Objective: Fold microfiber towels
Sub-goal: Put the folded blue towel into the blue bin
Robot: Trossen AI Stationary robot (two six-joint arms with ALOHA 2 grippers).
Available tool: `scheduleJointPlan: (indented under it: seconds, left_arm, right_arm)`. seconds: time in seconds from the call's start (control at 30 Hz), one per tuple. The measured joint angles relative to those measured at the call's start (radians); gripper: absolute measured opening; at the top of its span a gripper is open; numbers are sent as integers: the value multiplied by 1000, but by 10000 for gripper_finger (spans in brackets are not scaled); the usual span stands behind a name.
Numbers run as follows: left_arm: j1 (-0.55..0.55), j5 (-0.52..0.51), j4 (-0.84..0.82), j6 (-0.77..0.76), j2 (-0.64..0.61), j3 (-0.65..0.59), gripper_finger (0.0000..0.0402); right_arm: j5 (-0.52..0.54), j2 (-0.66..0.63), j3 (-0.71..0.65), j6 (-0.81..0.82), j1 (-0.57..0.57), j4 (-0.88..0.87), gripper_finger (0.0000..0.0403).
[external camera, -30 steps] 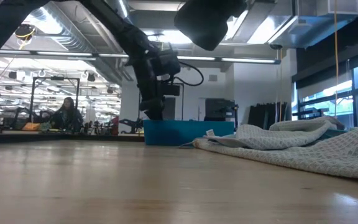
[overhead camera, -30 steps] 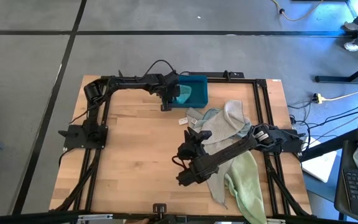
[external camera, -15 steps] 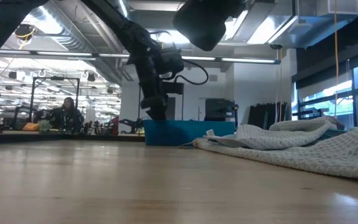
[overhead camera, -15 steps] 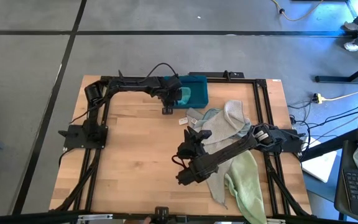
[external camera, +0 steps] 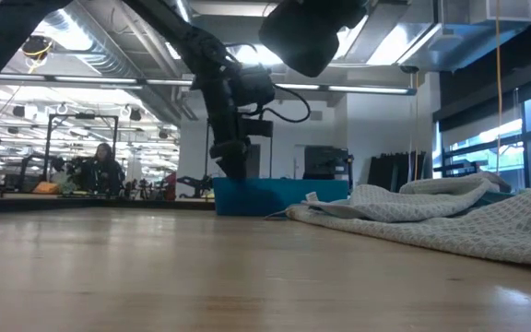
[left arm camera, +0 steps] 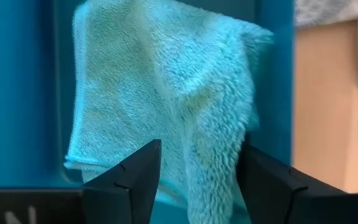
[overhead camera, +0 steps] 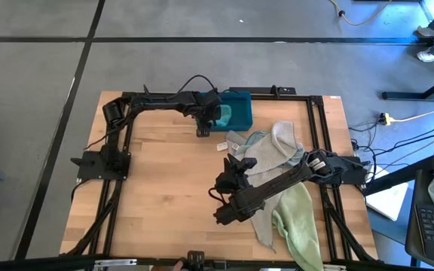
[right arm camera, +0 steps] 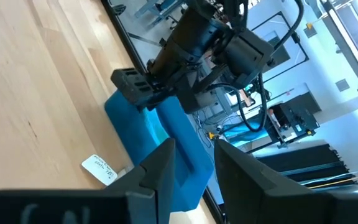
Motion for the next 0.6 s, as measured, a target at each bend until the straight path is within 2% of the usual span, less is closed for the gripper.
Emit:
scheduleJointPlan:
  seconds: [0.4, 0.6]
  left_arm:
    - [-2, -26, -6, -20, -1, 30, 207]
    - [6, -26, -89, 0, -97, 30, 206]
  right_arm:
    - [-22, 0, 0, -1, 0, 0, 115]
    - [-28, 0, -2, -1, 0, 0, 115]
